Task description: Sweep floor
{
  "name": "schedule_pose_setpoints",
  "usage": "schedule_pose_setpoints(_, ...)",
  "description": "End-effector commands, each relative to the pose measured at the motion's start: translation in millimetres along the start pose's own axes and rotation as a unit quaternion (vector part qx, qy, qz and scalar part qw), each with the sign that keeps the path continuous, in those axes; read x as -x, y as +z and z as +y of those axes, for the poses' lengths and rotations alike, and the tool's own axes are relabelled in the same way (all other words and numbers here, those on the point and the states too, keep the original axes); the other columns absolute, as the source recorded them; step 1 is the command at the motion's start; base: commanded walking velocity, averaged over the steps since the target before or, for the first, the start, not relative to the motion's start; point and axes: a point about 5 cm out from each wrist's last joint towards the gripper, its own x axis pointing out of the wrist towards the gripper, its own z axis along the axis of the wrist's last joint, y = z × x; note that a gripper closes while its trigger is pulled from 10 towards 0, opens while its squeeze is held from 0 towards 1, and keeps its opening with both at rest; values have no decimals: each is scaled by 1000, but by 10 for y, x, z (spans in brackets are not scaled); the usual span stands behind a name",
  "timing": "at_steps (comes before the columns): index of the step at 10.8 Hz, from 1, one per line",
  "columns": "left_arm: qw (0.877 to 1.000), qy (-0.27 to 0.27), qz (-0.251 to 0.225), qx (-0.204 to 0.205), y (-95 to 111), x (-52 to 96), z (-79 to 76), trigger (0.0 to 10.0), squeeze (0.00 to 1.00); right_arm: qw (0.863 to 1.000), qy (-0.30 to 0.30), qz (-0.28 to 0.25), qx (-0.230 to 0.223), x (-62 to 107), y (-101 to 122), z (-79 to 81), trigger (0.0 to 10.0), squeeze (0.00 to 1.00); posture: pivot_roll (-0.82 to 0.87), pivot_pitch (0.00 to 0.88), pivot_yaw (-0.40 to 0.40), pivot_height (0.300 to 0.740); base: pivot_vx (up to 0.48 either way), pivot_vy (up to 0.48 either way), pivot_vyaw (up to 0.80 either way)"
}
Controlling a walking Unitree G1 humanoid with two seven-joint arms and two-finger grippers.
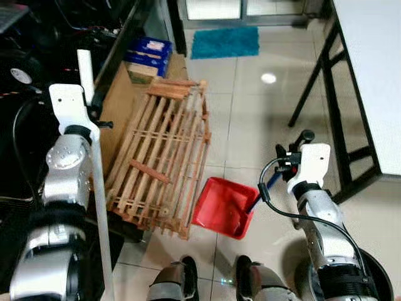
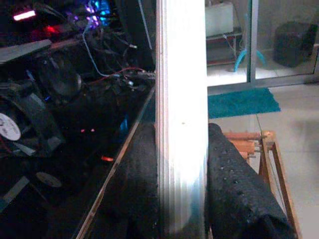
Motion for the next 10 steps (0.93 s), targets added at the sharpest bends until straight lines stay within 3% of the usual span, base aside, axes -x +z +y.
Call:
schedule_pose_setpoints(1,1000,14,-13,17,79,44,25,0,0,1000,9,-21,-5,-31,72,68,10000,0,-128,124,139,740,0,0,0)
schedule_pose_setpoints(5,1000,24,6,15,-3,426,-107,0,0,1000,6,-9,-5,-3,16,27,10000,0,-113,113,130,740,0,0,0)
schedule_pose_setpoints(10,999,21,16,22,82,621,-228,0,0,1000,9,-11,-4,-48,39,5,10000,0,-113,82,117,740,0,0,0)
